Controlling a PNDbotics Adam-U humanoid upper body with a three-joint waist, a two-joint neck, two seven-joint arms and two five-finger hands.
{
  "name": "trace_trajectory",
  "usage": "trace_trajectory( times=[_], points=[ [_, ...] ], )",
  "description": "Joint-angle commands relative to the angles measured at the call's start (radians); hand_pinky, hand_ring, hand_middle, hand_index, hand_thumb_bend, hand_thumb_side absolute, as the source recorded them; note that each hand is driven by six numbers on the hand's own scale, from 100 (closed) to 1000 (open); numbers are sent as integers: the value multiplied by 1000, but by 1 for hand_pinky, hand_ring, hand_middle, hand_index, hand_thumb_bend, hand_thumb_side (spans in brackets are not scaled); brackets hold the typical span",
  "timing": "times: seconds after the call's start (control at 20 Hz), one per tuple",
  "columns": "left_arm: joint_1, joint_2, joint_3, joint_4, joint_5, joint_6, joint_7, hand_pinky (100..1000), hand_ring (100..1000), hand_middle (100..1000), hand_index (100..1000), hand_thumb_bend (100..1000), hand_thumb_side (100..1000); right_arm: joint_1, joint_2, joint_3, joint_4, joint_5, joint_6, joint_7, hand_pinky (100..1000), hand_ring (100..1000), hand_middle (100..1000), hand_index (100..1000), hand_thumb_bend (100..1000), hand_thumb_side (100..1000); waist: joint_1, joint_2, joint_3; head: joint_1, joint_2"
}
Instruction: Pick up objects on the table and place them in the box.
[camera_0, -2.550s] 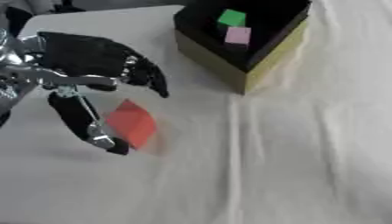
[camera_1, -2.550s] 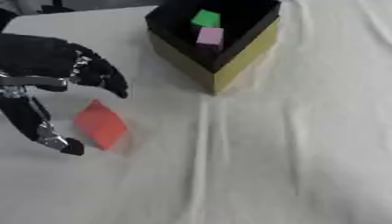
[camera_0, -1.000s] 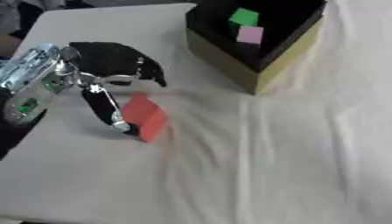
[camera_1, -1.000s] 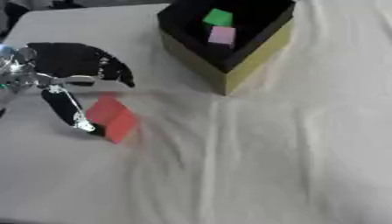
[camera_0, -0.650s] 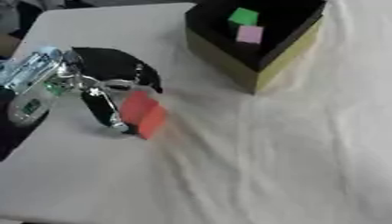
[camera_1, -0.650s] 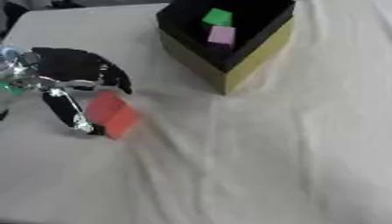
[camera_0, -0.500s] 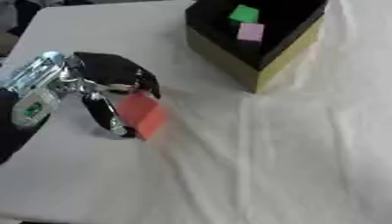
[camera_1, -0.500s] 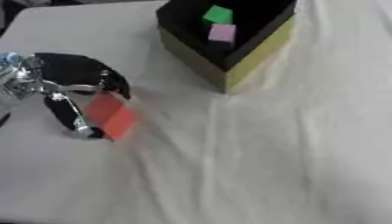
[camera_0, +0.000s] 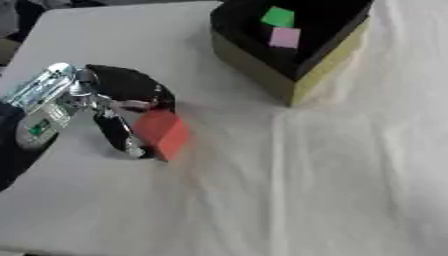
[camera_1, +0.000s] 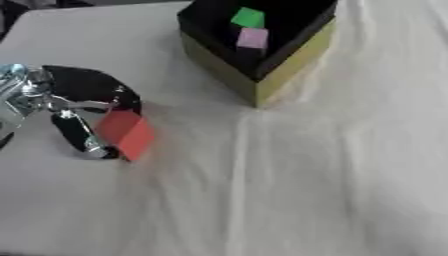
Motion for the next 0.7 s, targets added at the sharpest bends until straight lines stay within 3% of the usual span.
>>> trace_trajectory(
  times=[0.05, 0.45, 0.7],
  points=[
    [-7, 25, 28, -41, 10, 11, 32, 737, 756, 687, 756, 320, 416, -16, -8, -10, 4, 6, -1, 3, 850, 830, 781, 851, 100, 582, -2, -24, 2, -1, -3],
    [-21, 55, 82, -164, 44, 56, 30, 727, 735, 676, 747, 239, 394, -14, -6, -12, 15, 14, -6, 5, 851, 831, 776, 851, 100, 578, 2, -30, 7, -12, -3],
    [-98, 47, 104, -198, 73, 77, 18, 722, 722, 666, 738, 204, 363, -17, -5, -9, 14, 13, -9, 7, 851, 832, 776, 852, 100, 570, 7, -37, 9, -13, 0]
  ],
)
